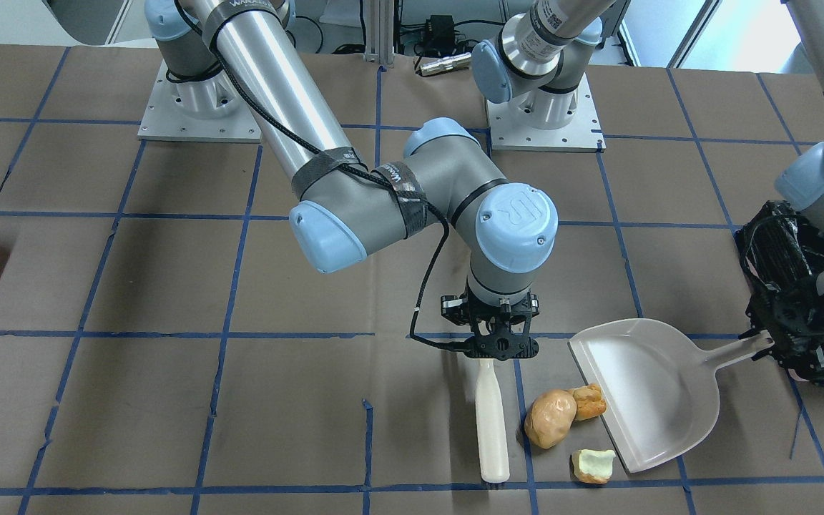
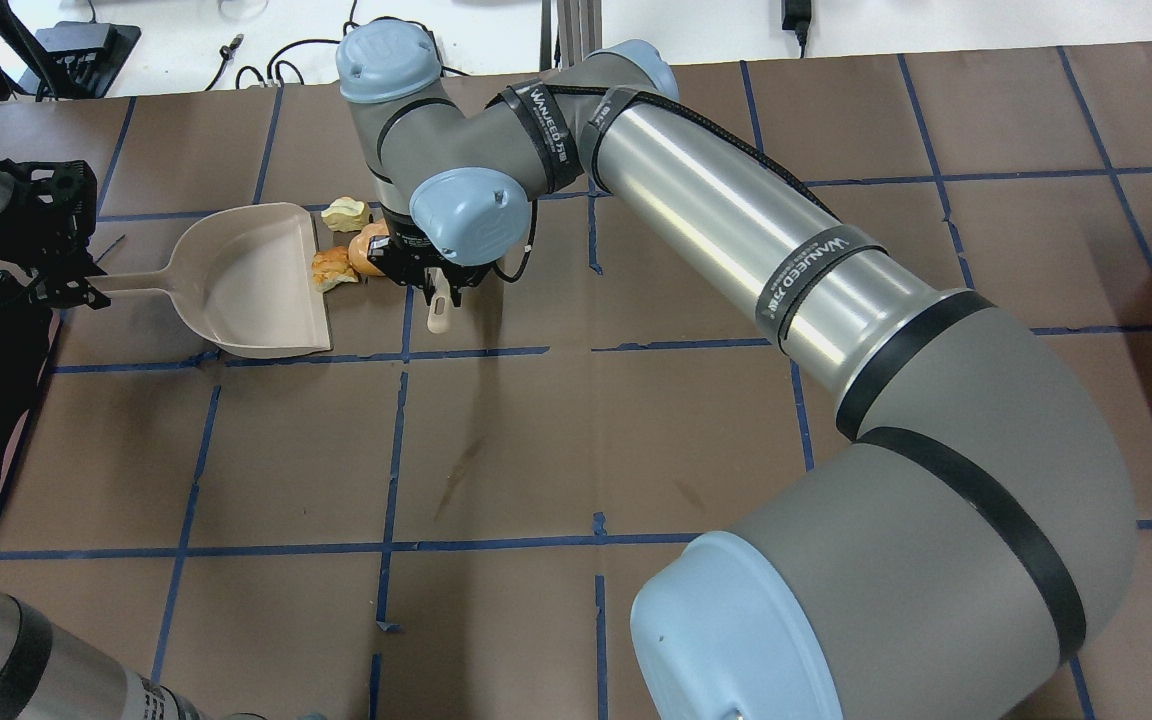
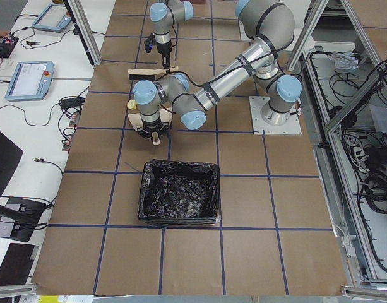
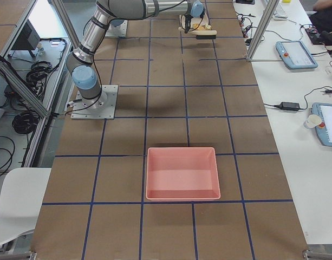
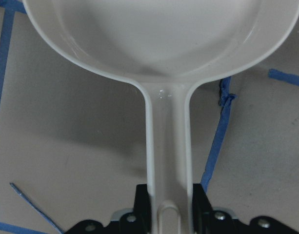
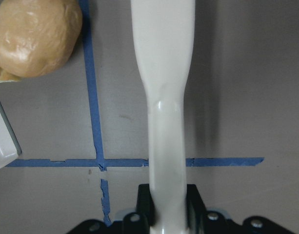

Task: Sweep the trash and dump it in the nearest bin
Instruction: 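Sweep the bread roll and cube into the dustpan with the right gripper's brush, then bring the brush back behind the remaining bread with the right gripper, then sweep the bread roll into the dustpan with the right gripper's brush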

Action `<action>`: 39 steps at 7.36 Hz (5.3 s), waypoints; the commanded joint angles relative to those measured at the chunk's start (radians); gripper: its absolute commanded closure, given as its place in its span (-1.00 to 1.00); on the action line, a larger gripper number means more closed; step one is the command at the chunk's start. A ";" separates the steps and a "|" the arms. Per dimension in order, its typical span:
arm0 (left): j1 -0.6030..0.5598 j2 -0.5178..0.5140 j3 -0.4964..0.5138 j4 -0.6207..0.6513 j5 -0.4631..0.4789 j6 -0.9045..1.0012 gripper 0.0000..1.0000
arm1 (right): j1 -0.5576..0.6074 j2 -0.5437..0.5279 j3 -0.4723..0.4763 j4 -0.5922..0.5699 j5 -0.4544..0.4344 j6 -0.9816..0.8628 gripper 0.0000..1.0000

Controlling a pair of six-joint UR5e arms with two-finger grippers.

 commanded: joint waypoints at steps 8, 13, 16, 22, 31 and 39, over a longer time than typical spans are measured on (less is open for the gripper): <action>-0.010 0.005 -0.001 0.001 0.004 -0.001 0.98 | 0.101 0.117 -0.107 -0.021 0.025 0.064 0.53; -0.010 0.005 -0.001 -0.001 0.004 -0.001 0.98 | 0.202 0.139 -0.178 -0.069 0.067 0.211 0.51; -0.010 0.005 0.000 -0.001 0.004 -0.001 0.98 | 0.244 0.150 -0.182 -0.138 0.091 0.287 0.51; -0.009 0.011 -0.004 0.004 -0.011 -0.001 0.99 | 0.151 0.090 -0.161 -0.045 0.037 0.131 0.48; -0.007 0.003 -0.016 0.028 -0.061 0.001 0.98 | 0.034 0.149 -0.139 -0.123 0.016 -0.034 0.48; -0.007 -0.009 -0.015 0.028 -0.059 -0.001 0.98 | 0.213 0.189 -0.142 -0.165 0.031 0.198 0.48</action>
